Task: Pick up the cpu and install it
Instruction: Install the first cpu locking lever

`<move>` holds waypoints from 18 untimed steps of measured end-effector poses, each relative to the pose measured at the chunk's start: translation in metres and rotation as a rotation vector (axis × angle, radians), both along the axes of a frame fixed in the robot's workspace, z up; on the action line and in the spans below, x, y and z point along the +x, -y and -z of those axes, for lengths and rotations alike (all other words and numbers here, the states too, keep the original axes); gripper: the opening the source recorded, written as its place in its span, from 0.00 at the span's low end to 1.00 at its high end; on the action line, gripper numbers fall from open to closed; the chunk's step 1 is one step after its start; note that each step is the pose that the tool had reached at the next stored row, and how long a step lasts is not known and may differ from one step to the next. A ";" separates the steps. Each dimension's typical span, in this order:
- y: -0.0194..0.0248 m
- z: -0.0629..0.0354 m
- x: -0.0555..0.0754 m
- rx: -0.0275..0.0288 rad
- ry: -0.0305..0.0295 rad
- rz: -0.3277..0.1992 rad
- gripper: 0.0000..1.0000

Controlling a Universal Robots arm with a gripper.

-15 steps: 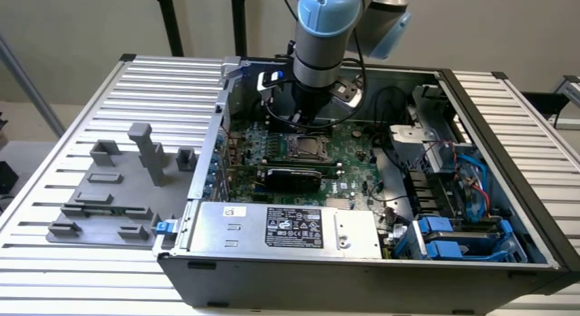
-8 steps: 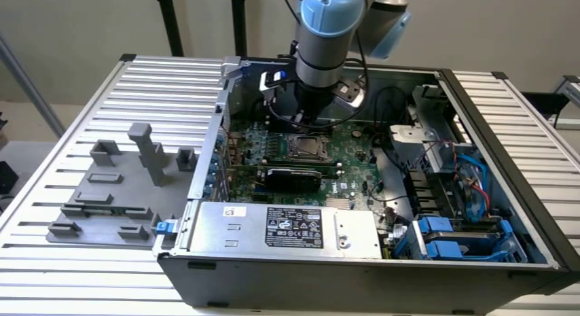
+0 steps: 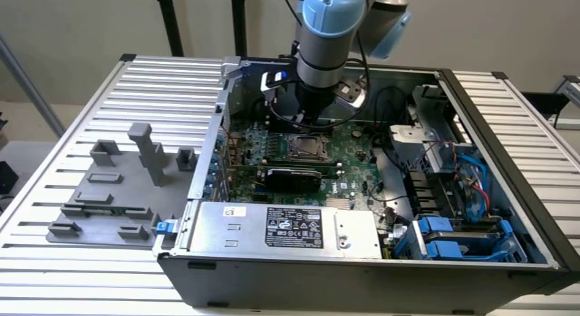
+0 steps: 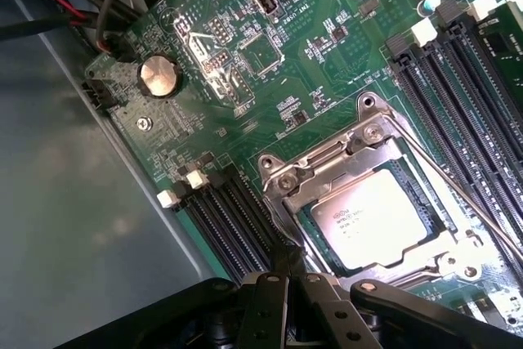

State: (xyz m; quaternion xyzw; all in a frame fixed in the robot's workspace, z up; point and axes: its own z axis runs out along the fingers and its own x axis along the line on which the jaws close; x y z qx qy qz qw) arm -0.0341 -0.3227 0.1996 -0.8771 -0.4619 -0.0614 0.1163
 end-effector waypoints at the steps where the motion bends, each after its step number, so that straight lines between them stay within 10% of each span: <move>1: 0.0001 0.0000 0.000 -0.0002 -0.0001 0.000 0.11; 18: 0.0021 0.0016 0.004 -0.0001 0.0000 0.000 0.11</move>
